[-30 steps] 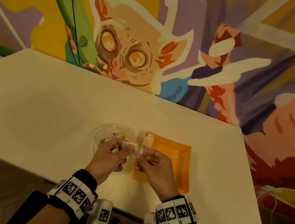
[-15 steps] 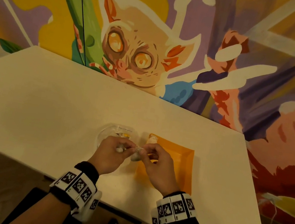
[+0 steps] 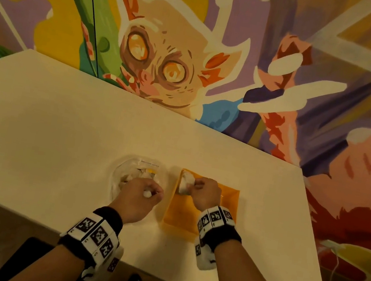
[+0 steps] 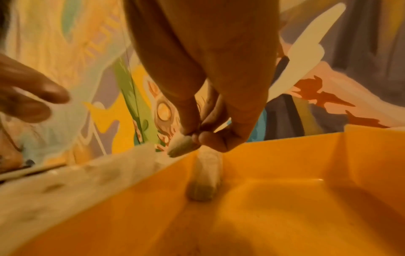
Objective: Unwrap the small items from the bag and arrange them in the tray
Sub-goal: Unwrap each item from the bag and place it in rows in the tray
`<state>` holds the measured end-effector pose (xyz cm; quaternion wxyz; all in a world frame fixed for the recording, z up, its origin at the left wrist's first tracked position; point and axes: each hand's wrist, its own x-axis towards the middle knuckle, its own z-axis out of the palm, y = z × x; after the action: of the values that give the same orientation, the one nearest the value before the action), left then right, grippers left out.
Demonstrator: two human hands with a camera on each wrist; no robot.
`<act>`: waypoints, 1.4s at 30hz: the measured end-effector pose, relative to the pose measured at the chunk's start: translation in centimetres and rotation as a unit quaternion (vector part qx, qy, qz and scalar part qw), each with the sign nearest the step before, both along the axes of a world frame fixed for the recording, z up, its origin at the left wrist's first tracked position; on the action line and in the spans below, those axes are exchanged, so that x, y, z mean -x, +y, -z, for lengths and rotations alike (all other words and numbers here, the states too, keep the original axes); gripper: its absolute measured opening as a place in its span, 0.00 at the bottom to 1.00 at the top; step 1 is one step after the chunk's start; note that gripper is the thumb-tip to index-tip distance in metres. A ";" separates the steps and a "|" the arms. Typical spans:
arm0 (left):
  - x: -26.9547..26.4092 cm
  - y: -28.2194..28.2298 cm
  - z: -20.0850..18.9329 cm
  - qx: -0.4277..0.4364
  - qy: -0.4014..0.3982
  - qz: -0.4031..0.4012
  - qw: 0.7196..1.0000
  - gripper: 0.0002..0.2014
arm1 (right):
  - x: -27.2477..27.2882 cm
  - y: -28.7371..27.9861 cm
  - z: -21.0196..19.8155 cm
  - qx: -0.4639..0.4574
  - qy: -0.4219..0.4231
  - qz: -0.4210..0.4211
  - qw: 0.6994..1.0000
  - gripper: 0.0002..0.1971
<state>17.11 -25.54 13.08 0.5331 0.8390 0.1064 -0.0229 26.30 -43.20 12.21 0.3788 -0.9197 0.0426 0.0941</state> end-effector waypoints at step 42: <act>-1.8 -2.9 8.4 -0.225 0.098 0.103 0.964 0.13 | -5.3 1.9 1.9 0.144 0.178 -0.058 0.972 0.22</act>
<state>18.88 -28.41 4.72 0.3126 0.9374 0.0735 -0.1349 31.59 -41.32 10.33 0.2222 -0.9341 0.0693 0.2706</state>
